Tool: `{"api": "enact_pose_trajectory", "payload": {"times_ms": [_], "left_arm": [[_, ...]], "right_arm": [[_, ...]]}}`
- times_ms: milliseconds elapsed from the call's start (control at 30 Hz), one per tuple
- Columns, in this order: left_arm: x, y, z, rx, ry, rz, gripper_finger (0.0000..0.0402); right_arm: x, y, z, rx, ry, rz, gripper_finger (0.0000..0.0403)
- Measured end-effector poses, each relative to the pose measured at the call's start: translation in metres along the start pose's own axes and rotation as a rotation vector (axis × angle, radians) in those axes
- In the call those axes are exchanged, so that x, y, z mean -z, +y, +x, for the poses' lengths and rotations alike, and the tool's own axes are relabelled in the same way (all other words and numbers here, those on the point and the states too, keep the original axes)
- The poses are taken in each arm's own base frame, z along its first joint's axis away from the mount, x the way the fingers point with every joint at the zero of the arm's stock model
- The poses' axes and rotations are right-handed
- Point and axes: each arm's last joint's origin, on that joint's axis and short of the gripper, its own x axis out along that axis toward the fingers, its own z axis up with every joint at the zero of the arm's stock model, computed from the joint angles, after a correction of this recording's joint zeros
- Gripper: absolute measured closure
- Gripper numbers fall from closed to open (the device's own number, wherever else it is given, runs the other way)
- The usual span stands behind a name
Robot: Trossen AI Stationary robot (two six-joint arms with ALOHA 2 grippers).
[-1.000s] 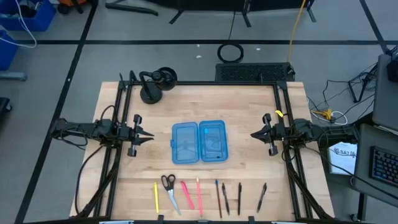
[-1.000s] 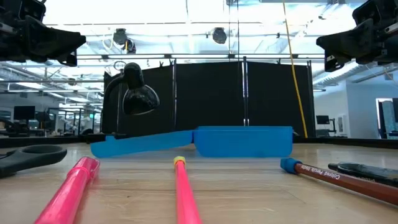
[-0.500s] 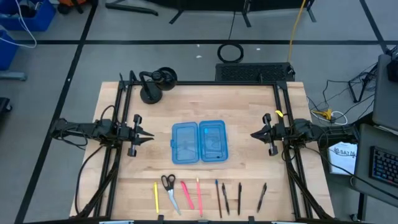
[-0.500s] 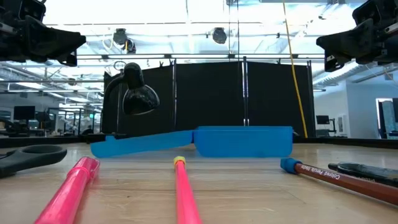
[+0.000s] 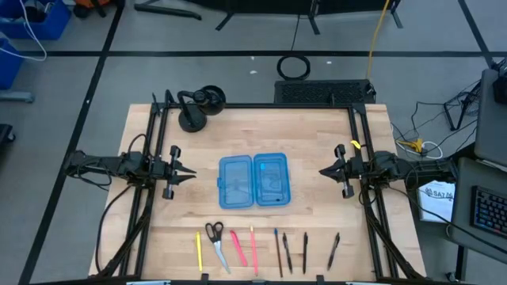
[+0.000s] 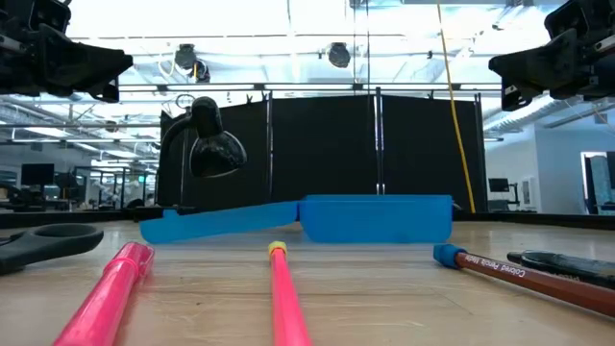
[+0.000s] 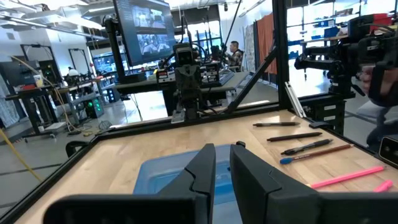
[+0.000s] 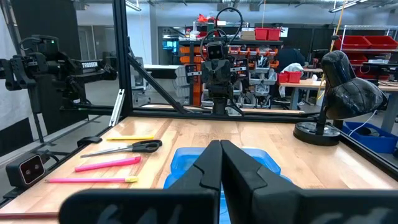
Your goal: Pick & place school supplies into a supply box
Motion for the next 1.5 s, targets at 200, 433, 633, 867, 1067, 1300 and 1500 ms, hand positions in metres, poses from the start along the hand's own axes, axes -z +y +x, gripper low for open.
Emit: {"api": "enact_pose_trajectory", "payload": {"times_ms": [200, 433, 633, 867, 1067, 1300, 1500], "left_arm": [[-0.0001, 0.0, 0.0, 0.0, 0.0, 0.0, 0.035], [-0.0001, 0.0, 0.0, 0.0, 0.0, 0.0, 0.035], [-0.0001, 0.0, 0.0, 0.0, 0.0, 0.0, 0.035], [-0.0001, 0.0, 0.0, 0.0, 0.0, 0.0, 0.035], [-0.0001, 0.0, 0.0, 0.0, 0.0, 0.0, 0.035], [-0.0001, 0.0, 0.0, 0.0, 0.0, 0.0, 0.035], [-0.0041, 0.0005, -0.0001, 0.0, -0.043, -0.057, 0.035]], "right_arm": [[0.0001, 0.0, 0.0, 0.0, 0.001, 0.002, 0.0403], [0.0, 0.0, 0.0, 0.0, 0.0, 0.05, 0.0403], [0.0, -0.0007, 0.0, 0.025, -0.001, 0.049, 0.0403], [-0.0004, -0.0015, 0.0, 0.052, -0.005, 0.052, 0.0403], [0.0005, -0.0015, 0.0, 0.052, 0.004, 0.052, 0.0403], [0.0001, -0.0015, 0.0, 0.052, 0.0, 0.04, 0.0403], [0.0, -0.0015, 0.0, 0.052, 0.0, 0.029, 0.0403]]}}
